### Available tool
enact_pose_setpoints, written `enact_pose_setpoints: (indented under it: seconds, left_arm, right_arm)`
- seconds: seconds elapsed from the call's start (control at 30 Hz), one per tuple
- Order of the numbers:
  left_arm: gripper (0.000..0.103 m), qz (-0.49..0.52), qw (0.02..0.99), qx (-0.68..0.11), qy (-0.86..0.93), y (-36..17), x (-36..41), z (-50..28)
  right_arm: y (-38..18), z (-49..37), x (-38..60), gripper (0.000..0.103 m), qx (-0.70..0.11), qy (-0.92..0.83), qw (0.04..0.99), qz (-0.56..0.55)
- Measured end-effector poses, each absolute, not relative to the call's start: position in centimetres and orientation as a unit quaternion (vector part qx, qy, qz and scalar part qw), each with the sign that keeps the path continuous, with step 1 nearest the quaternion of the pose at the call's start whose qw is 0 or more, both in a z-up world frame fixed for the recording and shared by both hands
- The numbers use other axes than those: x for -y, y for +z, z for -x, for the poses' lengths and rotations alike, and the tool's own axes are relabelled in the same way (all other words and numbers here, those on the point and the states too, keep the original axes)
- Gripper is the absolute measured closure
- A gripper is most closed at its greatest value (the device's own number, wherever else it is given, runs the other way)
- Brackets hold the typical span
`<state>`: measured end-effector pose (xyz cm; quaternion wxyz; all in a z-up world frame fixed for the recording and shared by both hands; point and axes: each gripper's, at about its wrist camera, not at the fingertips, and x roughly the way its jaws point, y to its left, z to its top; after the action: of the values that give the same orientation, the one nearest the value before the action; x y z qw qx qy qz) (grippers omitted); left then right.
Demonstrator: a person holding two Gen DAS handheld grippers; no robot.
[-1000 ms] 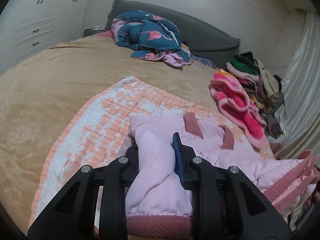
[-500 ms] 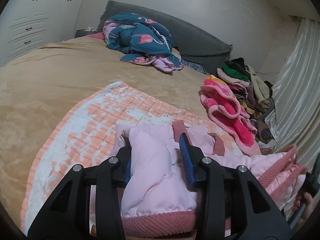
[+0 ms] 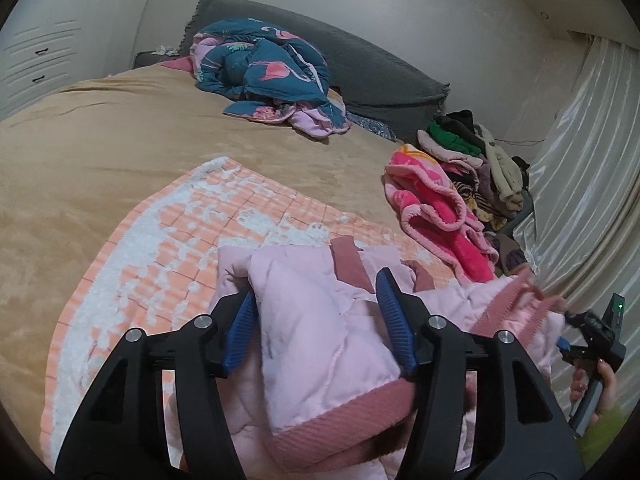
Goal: Fold large clothes
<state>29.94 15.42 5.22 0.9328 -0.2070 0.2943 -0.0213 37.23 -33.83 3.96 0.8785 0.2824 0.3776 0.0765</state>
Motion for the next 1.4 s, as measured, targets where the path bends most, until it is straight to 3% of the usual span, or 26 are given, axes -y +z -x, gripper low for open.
enact_pose_setpoints:
  seconds: [0.3, 0.57, 0.77, 1.0, 1.03, 1.07, 1.13, 1.17, 1.3, 1.4]
  left_arm:
    - [0.047, 0.200, 0.941, -0.273, -0.019, 6.3, -15.1, -29.2]
    - [0.023, 0.167, 0.956, -0.238, 0.030, 7.9, -16.4, -27.1]
    - [0.020, 0.148, 0.944, -0.287, 0.063, 3.0, -18.5, -27.7]
    - [0.020, 0.148, 0.915, -0.376, -0.025, -3.8, -19.1, -29.5]
    - [0.020, 0.144, 0.913, -0.382, -0.032, -4.2, -18.7, -29.6]
    - [0.020, 0.136, 0.909, -0.391, -0.038, -4.8, -18.0, -29.9]
    - [0.034, 0.118, 0.908, -0.401, -0.028, -5.5, -17.0, -30.4]
    - [0.050, 0.105, 0.909, -0.403, -0.019, -5.7, -16.4, -30.5]
    - [0.087, 0.102, 0.920, -0.379, -0.001, -4.6, -16.2, -30.4]
    - [0.090, 0.127, 0.927, -0.352, 0.011, -3.3, -17.0, -31.1]
  right_arm:
    - [2.7, -33.9, 32.4, 0.007, -0.356, 0.033, 0.923, -0.145]
    - [-0.6, -32.1, 32.1, 0.007, -0.357, 0.008, 0.930, -0.085]
    - [-2.5, -31.6, 32.5, 0.007, -0.365, -0.002, 0.929, -0.054]
    - [-4.7, -31.6, 32.6, 0.008, -0.367, 0.041, 0.928, -0.042]
    - [-4.9, -31.6, 32.6, 0.011, -0.365, 0.042, 0.929, -0.036]
    - [-5.2, -31.7, 32.4, 0.024, -0.367, 0.047, 0.929, -0.027]
    - [-5.5, -31.7, 31.6, 0.042, -0.374, 0.055, 0.926, -0.013]
    - [-5.5, -31.6, 30.9, 0.059, -0.378, 0.049, 0.924, 0.011]
    - [-4.4, -31.8, 28.7, 0.076, -0.380, 0.031, 0.923, 0.051]
    - [-2.1, -32.6, 29.4, 0.079, -0.350, 0.019, 0.937, 0.001]
